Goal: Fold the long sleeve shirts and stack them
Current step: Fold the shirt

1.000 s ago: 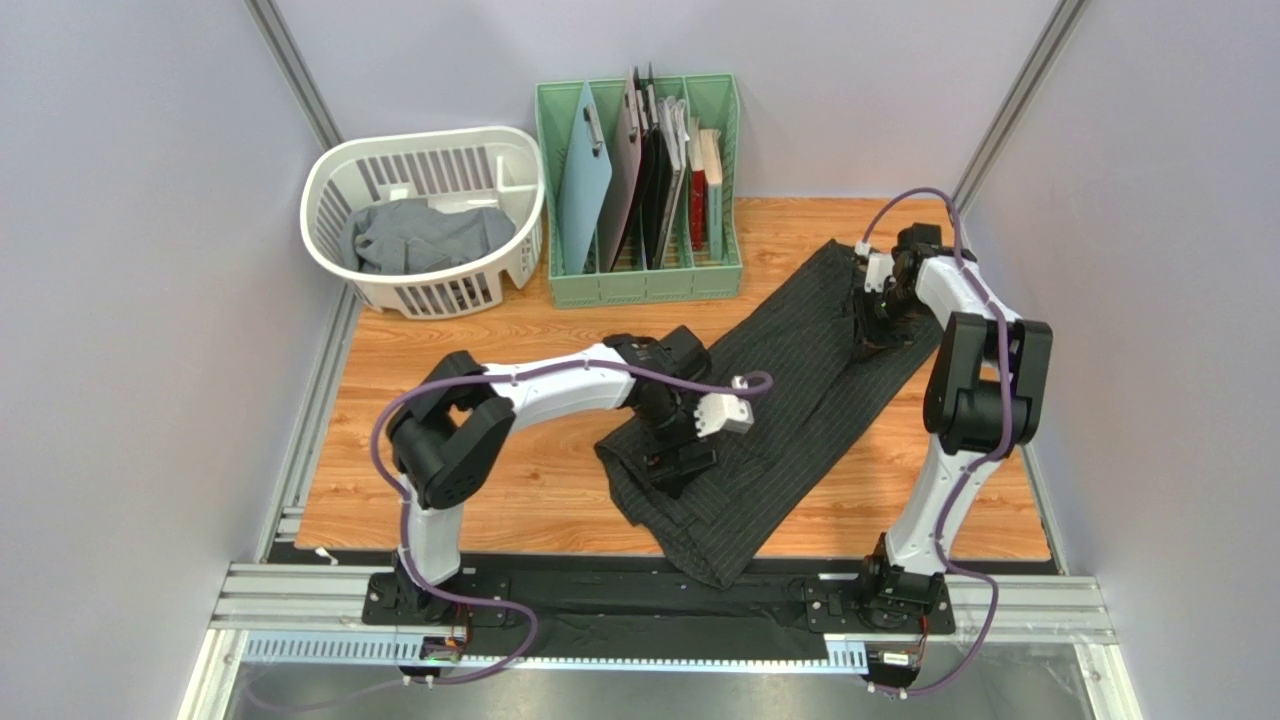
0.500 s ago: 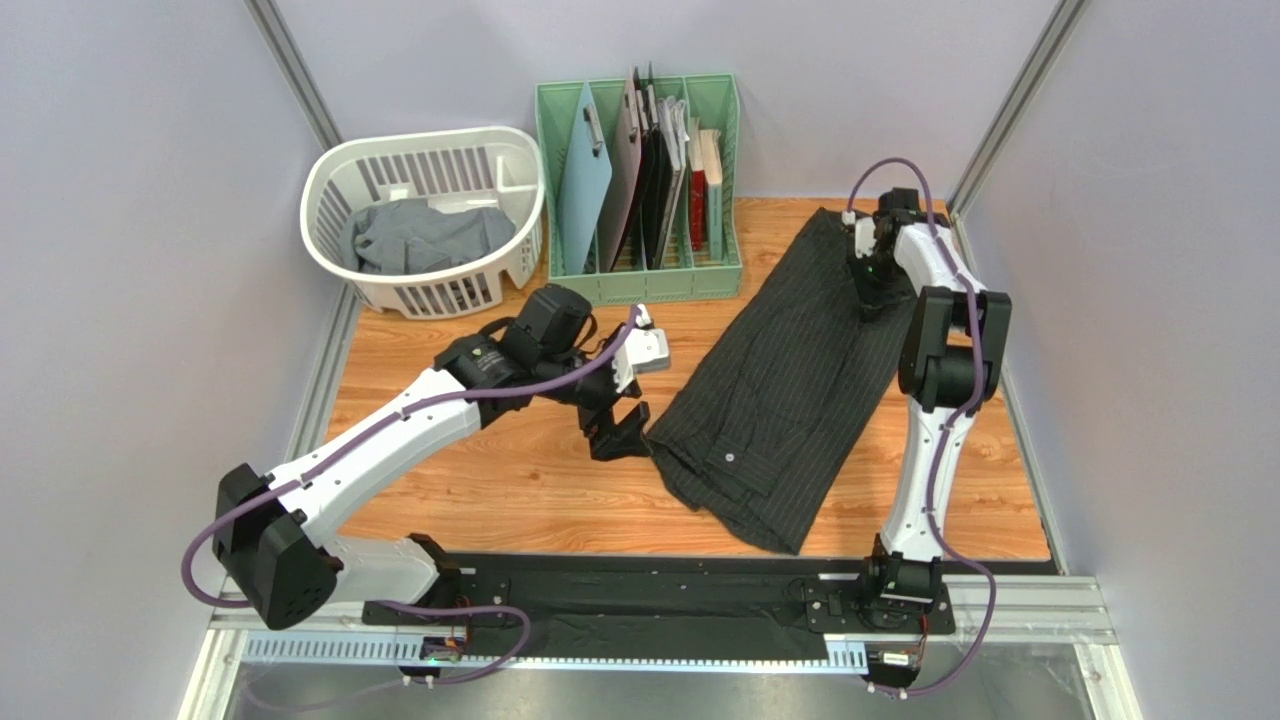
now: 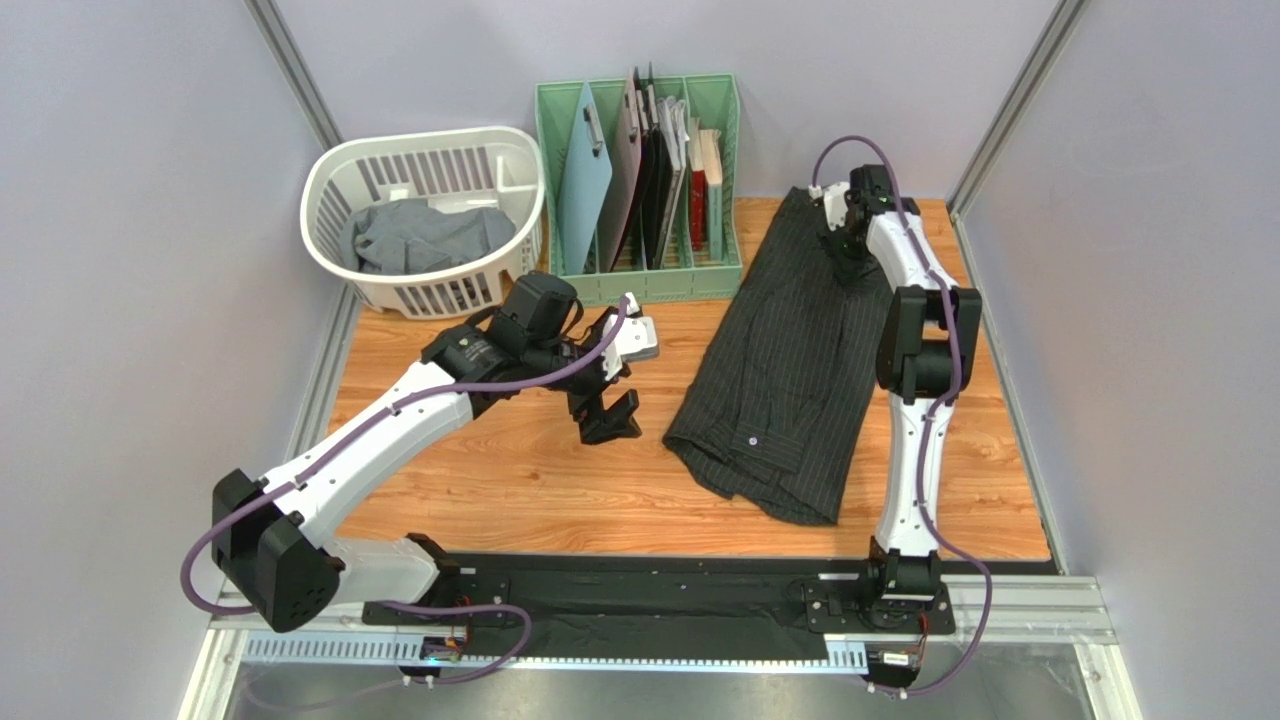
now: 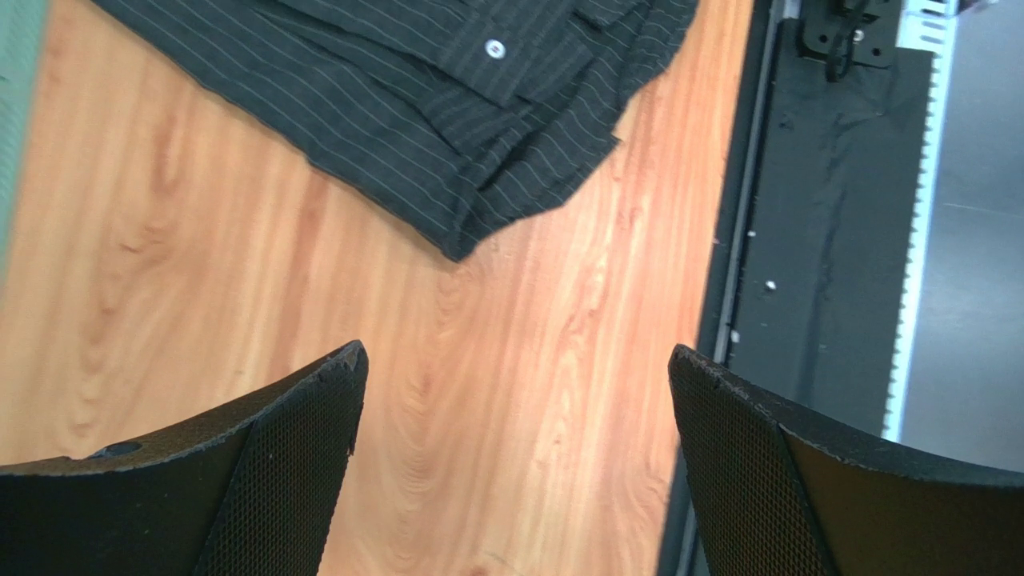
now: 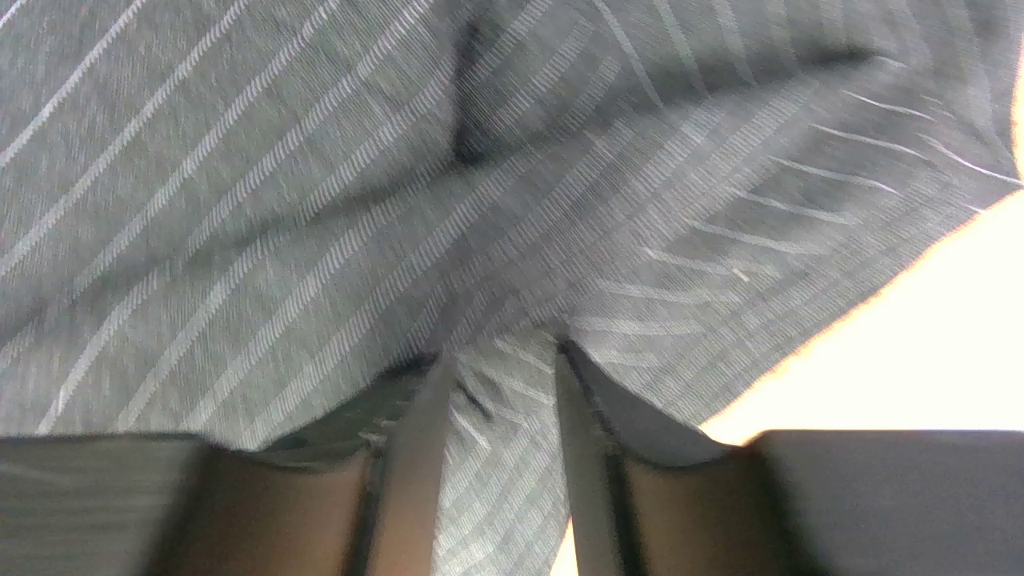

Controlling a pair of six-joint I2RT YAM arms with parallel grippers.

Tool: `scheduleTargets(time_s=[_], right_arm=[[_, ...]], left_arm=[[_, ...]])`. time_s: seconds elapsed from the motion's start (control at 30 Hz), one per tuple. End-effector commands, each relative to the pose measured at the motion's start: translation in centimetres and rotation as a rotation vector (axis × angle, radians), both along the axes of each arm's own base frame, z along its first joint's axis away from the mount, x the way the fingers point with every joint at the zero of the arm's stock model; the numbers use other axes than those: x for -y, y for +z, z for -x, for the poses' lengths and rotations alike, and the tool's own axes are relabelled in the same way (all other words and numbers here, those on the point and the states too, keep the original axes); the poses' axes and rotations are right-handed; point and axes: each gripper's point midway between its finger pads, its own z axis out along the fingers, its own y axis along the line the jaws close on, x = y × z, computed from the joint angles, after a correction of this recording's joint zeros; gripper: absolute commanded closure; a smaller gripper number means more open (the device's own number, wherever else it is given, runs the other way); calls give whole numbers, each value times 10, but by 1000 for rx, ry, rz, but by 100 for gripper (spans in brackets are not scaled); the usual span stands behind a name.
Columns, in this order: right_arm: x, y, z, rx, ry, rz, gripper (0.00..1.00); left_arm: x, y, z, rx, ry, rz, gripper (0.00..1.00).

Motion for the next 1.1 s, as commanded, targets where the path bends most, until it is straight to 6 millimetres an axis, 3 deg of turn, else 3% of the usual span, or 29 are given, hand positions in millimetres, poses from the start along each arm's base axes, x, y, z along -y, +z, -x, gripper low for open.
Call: scheduleTargets(time_s=[0.0,0.03,0.07,0.1,0.13,0.17,0.2,0.23,0.27,0.3,0.37,0.4,0.43,0.47,0.5,0.53,0.57,0.63,0.67,0.73,0.77,0.8,0.87,1.0,1.07], right_arm=[[9,117,0,230,53,-1,50],[1,158,13,298,80,-36,46],[-6,169,23,317,99,-78,43],[-11,168,38,308,86,-118,36],[-14,182,48,329,88,-149,32],[-27,218,65,395,127,-203,29],[-35,226,78,399,139,-247,21],[-42,224,92,385,144,-301,15],[-55,250,106,450,187,-349,0],[-60,252,113,460,181,-372,0],[-77,242,134,408,223,-453,0],[-82,244,142,401,246,-472,0],[-88,238,148,375,254,-507,1],[-93,228,167,290,292,-518,0],[-98,222,178,241,374,-524,0],[-98,216,186,203,384,-526,0],[-96,206,200,147,361,-528,0],[-88,204,220,152,342,-479,0],[-85,178,240,92,355,-457,0],[-78,174,268,101,374,-387,0],[-78,155,290,33,389,-383,0],[-80,150,304,8,405,-380,0],[-78,143,330,-46,408,-370,0],[-67,118,351,-157,398,-319,4],[-61,105,347,-200,370,-305,12]], left_arm=[[12,46,-24,284,-46,124,1],[10,42,-32,306,-9,108,1],[11,40,-38,318,2,103,1],[14,27,-47,352,-38,57,1],[22,40,-49,372,-84,65,1],[26,38,-52,357,-110,49,1],[28,10,-54,281,-158,-28,2],[38,22,-60,289,-182,-11,2],[44,2,-66,245,-205,-44,2],[48,-3,-70,251,-227,-55,2],[62,-8,-80,265,-252,-61,8],[73,-31,-83,237,-271,-99,10],[81,-31,-92,259,-261,-122,15],[87,-54,-96,234,-272,-166,17],[97,-59,-93,235,-281,-182,18],[103,-59,-102,261,-258,-211,20],[107,-80,-103,219,-242,-254,22],[120,-80,-102,195,-250,-255,29],[121,-94,-99,156,-250,-286,33],[126,-102,-95,153,-259,-321,38],[121,-119,-89,129,-282,-377,42],[123,-126,-81,128,-310,-404,49],[120,-141,-73,102,-324,-464,49],[120,-159,-48,-37,-336,-495,50],[124,-166,-45,-83,-312,-499,50]])
